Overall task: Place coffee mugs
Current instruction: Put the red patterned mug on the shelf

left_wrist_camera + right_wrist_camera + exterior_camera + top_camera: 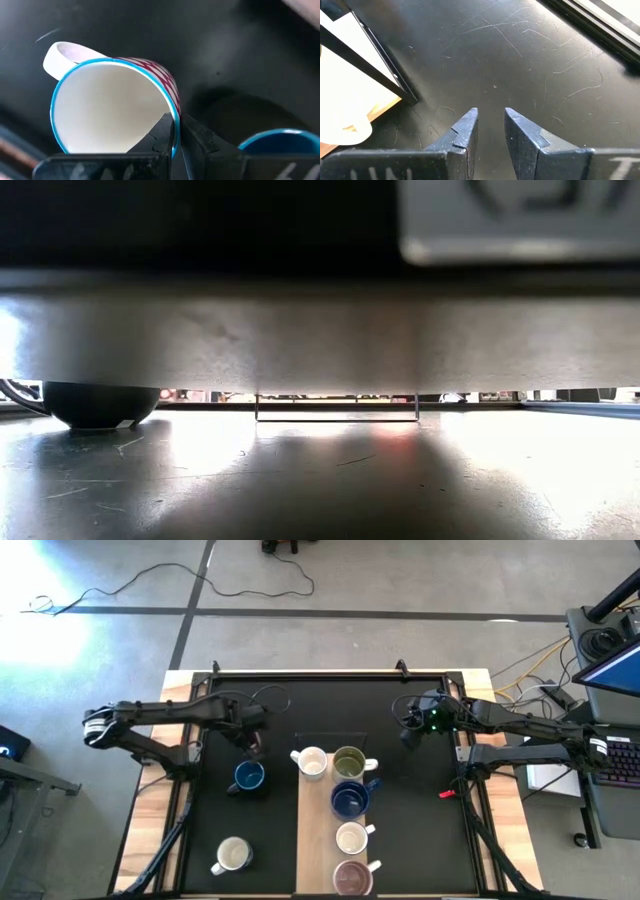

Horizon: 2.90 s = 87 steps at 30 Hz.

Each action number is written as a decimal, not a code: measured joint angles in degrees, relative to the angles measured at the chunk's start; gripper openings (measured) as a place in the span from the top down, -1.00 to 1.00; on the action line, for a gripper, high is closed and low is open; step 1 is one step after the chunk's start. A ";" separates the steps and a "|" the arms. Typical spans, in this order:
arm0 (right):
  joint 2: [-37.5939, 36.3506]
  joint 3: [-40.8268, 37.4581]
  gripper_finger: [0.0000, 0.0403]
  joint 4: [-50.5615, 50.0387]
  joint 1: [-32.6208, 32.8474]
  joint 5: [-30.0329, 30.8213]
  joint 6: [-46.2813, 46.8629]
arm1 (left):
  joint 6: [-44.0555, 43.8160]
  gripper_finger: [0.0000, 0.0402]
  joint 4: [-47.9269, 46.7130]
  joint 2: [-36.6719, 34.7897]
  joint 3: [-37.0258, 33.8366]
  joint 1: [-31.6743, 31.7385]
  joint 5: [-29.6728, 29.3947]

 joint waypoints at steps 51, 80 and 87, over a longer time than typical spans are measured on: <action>0.00 0.00 0.58 -0.02 0.00 0.00 -0.03 | 5.96 0.37 -8.42 -3.10 -2.37 -3.43 -6.67; 0.00 0.00 0.58 -0.01 -0.02 0.00 -0.05 | 14.69 0.67 -3.29 -4.55 -10.97 -3.39 -7.29; 0.00 0.00 0.58 -0.02 0.00 0.00 -0.03 | 12.30 0.94 1.51 -4.32 -11.10 -3.31 -7.03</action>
